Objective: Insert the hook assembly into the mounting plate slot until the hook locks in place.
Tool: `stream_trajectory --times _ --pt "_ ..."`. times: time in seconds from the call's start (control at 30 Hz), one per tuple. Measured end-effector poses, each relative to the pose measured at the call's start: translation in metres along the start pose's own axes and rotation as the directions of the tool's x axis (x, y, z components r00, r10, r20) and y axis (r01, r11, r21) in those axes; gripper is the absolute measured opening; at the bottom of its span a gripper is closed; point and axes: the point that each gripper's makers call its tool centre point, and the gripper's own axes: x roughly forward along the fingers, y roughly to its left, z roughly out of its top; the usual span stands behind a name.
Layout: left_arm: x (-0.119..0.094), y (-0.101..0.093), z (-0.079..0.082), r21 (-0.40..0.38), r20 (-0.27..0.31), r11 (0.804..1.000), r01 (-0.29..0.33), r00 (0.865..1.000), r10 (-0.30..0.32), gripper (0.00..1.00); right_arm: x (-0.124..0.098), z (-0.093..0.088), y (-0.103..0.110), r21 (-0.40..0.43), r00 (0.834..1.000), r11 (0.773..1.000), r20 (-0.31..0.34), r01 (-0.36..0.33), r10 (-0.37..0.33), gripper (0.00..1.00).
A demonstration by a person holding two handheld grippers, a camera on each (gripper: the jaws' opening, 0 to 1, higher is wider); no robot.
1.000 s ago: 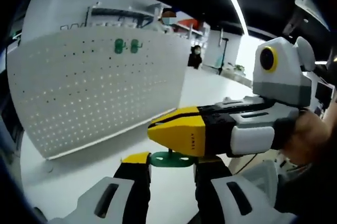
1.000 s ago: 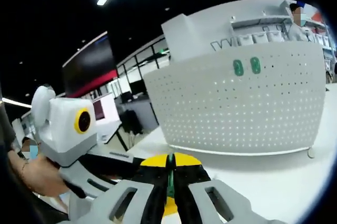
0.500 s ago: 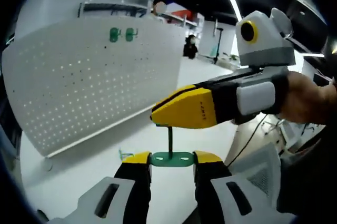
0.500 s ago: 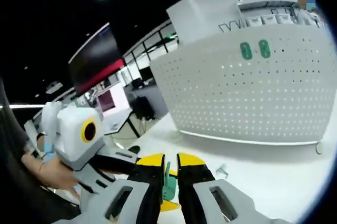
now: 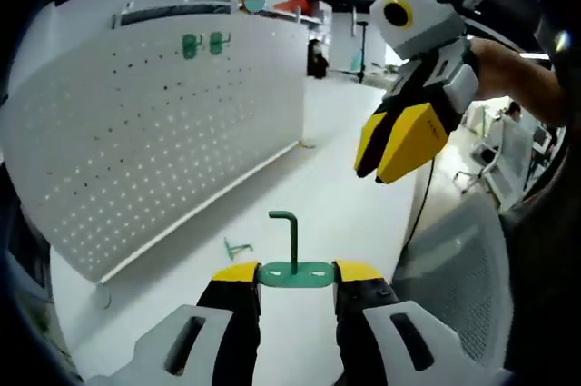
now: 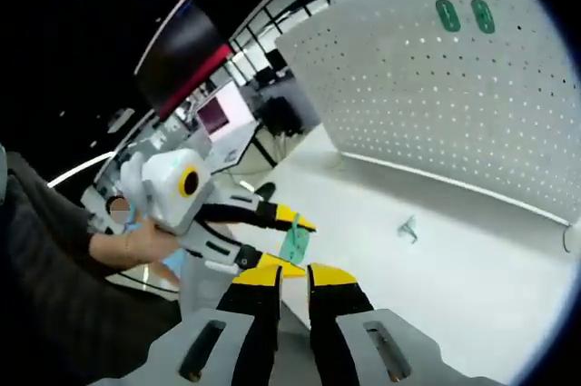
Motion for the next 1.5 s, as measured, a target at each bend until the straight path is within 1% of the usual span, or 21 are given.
stream_trajectory --times 0.2,0.23,0.3,0.33,0.37,0.43,0.47,0.5,0.53,0.6,0.73,0.8,0.93,1.07,1.13,1.27,1.37,1.4,1.43,1.5 --pt "0.003 -0.005 -0.005 0.110 -0.032 0.994 0.012 0.999 -0.009 0.31 0.005 0.001 0.003 0.000 1.000 1.000 -0.008 -0.006 0.006 0.09" --pt "0.004 -0.007 -0.005 0.146 -0.038 0.989 0.019 0.999 -0.013 0.31 0.007 0.001 0.003 0.001 1.000 1.000 -0.010 -0.007 0.007 0.09" --pt "0.005 -0.009 -0.005 0.191 -0.048 0.982 0.015 0.999 -0.006 0.31 0.011 0.000 0.004 0.000 1.000 1.000 -0.016 -0.009 0.009 0.09" --pt "0.005 -0.010 -0.004 0.205 -0.050 0.979 0.014 0.999 -0.004 0.31 0.012 0.001 0.001 0.002 1.000 1.000 -0.018 -0.010 0.010 0.09" --pt "0.006 -0.010 -0.003 0.251 -0.061 0.968 0.011 0.998 0.004 0.31 0.015 0.000 0.001 0.004 1.000 1.000 -0.022 -0.010 0.010 0.09" --pt "0.007 -0.013 -0.001 0.299 -0.067 0.954 0.007 0.998 0.014 0.31 0.019 -0.002 0.000 0.000 0.999 1.000 -0.032 -0.012 0.012 0.09" --pt "0.008 -0.016 0.000 0.307 -0.062 0.952 0.010 0.998 0.010 0.31 0.020 -0.003 -0.001 -0.004 0.999 1.000 -0.038 -0.009 0.009 0.09" --pt "0.008 -0.018 0.002 0.302 -0.059 0.953 0.012 0.998 0.007 0.31 0.022 -0.005 -0.002 -0.016 0.999 1.000 -0.045 -0.001 0.000 0.09" --pt "0.008 -0.020 0.006 0.300 -0.044 0.954 0.011 0.999 0.002 0.31 0.024 -0.006 -0.003 -0.021 0.999 1.000 -0.050 0.006 -0.007 0.09" --pt "0.009 -0.023 0.008 0.304 -0.039 0.952 0.019 0.999 -0.008 0.31 0.026 -0.008 -0.006 -0.021 0.998 1.000 -0.060 0.013 -0.014 0.10" --pt "0.012 -0.027 0.011 0.355 -0.043 0.935 0.019 0.999 -0.004 0.31 0.031 -0.008 -0.008 0.000 0.998 1.000 -0.065 0.009 -0.009 0.09" --pt "0.012 -0.029 0.011 0.362 -0.045 0.932 0.024 0.999 -0.009 0.31 0.034 -0.009 -0.008 0.008 0.997 1.000 -0.072 0.007 -0.006 0.08" --pt "0.014 -0.033 0.012 0.394 -0.047 0.919 0.029 0.999 -0.011 0.31 0.038 -0.011 -0.009 0.026 0.996 1.000 -0.086 0.009 -0.007 0.06" --pt "0.014 -0.033 0.013 0.405 -0.051 0.914 0.031 0.999 -0.012 0.31 0.040 -0.014 -0.013 0.041 0.995 0.999 -0.102 0.025 -0.021 0.02" --pt "0.014 -0.033 0.013 0.414 -0.055 0.910 0.030 0.998 -0.008 0.31 0.041 -0.016 -0.012 0.024 0.994 1.000 -0.106 0.021 -0.018 0.02" --pt "0.014 -0.033 0.013 0.437 -0.061 0.899 0.027 0.998 0.000 0.31 0.042 -0.017 -0.012 0.017 0.994 1.000 -0.109 0.020 -0.018 0.02" --pt "0.014 -0.032 0.013 0.449 -0.064 0.893 0.024 0.998 0.006 0.31 0.043 -0.016 -0.014 0.048 0.994 0.999 -0.104 0.019 -0.013 0.01" --pt "0.014 -0.031 0.013 0.449 -0.064 0.893 0.024 0.998 0.006 0.31 0.043 -0.016 -0.014 0.074 0.995 0.997 -0.104 0.016 -0.008 0.01" --pt "0.013 -0.031 0.013 0.448 -0.065 0.894 0.024 0.998 0.006 0.31 0.043 -0.016 -0.014 0.070 0.995 0.997 -0.102 0.012 -0.005 0.01" --pt "0.012 -0.029 0.013 0.468 -0.069 0.883 0.017 0.997 0.017 0.31 0.044 -0.015 -0.013 0.083 0.996 0.997 -0.090 0.003 0.004 0.01"
